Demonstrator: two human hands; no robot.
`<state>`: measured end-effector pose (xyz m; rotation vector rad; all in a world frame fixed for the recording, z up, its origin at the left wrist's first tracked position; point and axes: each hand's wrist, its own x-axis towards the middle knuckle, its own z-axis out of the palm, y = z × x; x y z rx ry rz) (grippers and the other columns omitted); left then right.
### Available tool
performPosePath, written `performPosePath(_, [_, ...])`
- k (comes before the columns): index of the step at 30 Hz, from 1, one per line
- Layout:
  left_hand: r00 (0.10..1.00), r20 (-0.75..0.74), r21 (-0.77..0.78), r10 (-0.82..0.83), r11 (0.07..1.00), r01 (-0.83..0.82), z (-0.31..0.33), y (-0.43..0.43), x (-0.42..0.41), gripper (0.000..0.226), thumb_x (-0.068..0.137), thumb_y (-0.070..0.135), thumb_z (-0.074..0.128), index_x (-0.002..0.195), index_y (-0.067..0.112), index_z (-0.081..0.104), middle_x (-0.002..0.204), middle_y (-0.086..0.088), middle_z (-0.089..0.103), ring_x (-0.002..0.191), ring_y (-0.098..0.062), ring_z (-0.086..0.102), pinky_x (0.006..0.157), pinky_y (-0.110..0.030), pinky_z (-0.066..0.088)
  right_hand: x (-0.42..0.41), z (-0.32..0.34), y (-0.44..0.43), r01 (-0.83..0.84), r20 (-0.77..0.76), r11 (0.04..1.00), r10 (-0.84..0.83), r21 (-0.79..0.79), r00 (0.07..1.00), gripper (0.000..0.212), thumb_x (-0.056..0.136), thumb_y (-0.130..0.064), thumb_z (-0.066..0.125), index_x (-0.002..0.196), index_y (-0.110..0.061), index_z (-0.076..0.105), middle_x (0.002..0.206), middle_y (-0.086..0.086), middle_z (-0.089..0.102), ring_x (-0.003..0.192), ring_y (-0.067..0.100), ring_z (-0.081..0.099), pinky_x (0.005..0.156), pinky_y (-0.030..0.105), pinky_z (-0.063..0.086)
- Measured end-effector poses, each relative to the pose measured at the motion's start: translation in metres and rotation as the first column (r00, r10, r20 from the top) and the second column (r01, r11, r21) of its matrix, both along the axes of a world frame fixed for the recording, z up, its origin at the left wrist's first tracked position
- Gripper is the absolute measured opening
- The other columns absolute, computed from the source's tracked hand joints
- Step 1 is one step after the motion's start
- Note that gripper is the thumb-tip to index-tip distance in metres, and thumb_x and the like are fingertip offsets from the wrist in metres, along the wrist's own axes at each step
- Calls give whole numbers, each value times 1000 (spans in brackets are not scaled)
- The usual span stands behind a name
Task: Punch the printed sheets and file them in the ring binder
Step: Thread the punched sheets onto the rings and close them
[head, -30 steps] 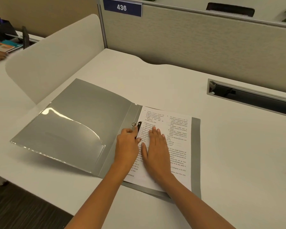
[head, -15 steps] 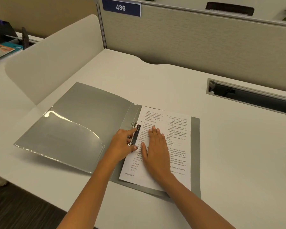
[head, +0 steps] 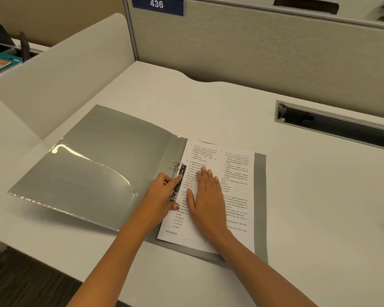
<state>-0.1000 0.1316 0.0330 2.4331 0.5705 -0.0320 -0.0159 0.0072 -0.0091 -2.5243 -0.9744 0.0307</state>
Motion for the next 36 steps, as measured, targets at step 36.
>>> performPosePath(36, [993,113,-214,35,977,-10,9,14,8,95,78,-1,73,146,34,17,79,2,45,68,-8,50,65,-17,49,0,0,-3,2,24,1000,-3,30,1000,65,96,-44,21,149,-8,29,159,7,24,148,20,17,122,36,9])
